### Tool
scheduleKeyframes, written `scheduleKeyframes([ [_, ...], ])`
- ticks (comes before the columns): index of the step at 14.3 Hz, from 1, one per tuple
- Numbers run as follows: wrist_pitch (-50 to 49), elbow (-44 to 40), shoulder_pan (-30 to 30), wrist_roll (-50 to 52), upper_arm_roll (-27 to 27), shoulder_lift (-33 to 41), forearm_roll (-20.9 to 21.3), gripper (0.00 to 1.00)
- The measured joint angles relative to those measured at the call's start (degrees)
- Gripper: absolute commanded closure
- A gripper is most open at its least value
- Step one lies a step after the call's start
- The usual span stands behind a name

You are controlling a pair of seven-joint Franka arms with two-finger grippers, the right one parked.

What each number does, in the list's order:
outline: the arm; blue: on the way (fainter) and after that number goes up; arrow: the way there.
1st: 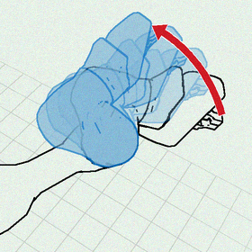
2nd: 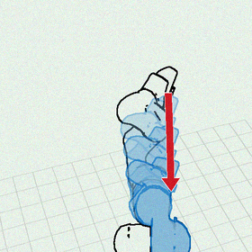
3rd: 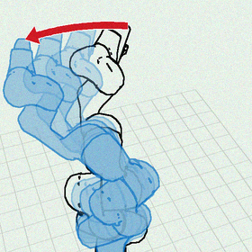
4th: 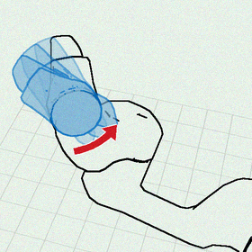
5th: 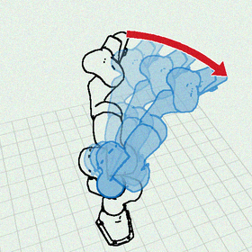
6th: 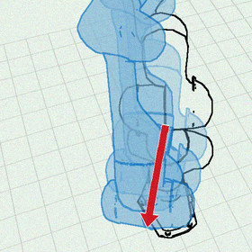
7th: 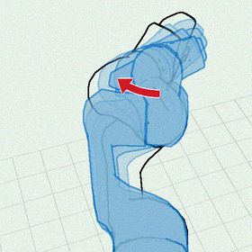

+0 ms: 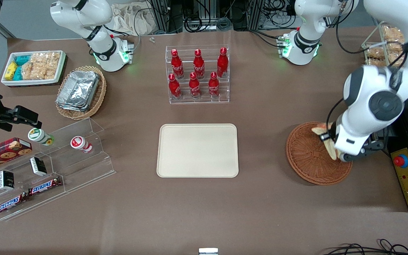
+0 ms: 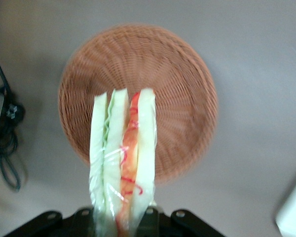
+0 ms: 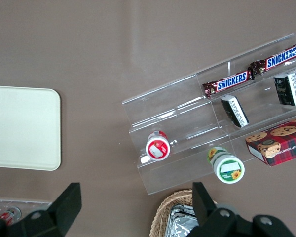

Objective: Place sandwich from basket to tray
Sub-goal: 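Lift the sandwich and carry it toward the cream tray, then lower the sandwich onto the tray and open the left gripper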

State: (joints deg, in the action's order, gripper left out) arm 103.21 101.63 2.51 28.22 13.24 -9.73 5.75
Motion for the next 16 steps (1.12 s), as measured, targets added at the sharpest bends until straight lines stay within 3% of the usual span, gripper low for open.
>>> scheduleKeyframes([
  [2,-9.67,-6.96,-0.11,-2.91,2.32,0.96,-3.41,1.00],
  [4,-12.93,-10.46,-0.33,-3.80,5.88,0.76,-4.40,1.00],
  [9,-3.73,-10.42,-1.51,-0.94,17.12,-7.15,-5.54,1.00],
  [11,1.44,-10.29,-3.31,0.68,19.07,-13.23,-3.67,1.00],
  [16,13.00,-10.63,-9.85,6.15,19.33,-28.25,5.48,1.00],
])
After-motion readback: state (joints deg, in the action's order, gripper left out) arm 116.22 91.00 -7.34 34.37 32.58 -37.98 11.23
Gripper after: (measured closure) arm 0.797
